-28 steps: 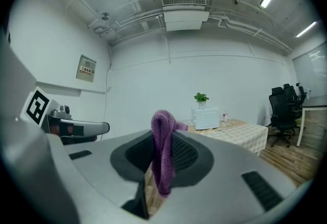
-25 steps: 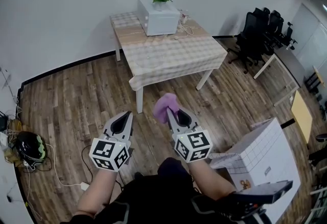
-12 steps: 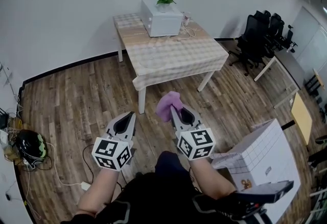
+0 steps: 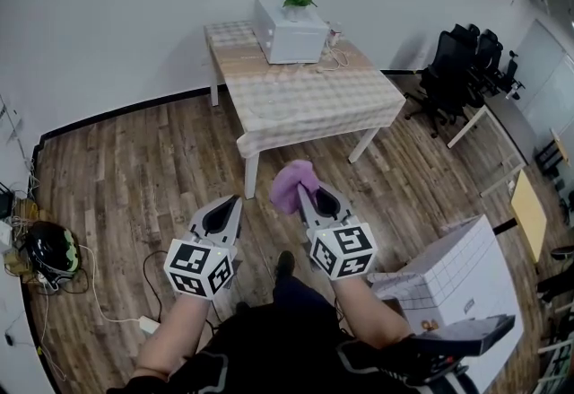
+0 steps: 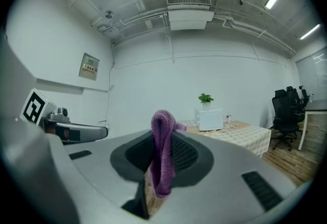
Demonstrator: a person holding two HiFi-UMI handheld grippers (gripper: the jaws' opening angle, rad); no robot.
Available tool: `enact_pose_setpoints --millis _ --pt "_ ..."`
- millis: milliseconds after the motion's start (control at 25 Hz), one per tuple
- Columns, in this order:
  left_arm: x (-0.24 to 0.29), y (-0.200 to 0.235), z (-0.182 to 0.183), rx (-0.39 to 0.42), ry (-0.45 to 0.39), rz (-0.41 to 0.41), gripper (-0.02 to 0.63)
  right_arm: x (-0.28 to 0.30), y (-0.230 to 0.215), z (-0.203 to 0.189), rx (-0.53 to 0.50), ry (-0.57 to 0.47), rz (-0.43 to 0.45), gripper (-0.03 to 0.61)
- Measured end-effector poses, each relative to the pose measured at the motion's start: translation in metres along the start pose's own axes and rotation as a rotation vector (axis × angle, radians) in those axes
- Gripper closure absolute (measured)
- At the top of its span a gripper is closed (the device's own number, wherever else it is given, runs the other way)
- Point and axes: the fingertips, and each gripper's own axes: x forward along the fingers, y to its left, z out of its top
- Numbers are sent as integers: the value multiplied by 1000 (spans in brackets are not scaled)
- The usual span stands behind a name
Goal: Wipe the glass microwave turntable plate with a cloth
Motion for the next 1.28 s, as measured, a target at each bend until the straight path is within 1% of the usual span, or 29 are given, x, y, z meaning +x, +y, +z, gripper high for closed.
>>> enact_pose_setpoints --millis 400,600,880,1120,1280 --pt "25 8 -1 10 26 5 611 24 -20 -2 29 -5 6 506" --pt "48 20 5 -8 48 19 612 46 -39 0 46 22 9 506" --pt "55 28 -5 12 54 42 612 60 -44 -10 60 3 32 506" --pt "75 44 -2 13 58 75 612 84 -59 -8 64 -8 45 506" --pt "94 50 -3 10 65 78 612 102 -73 -9 69 0 53 506"
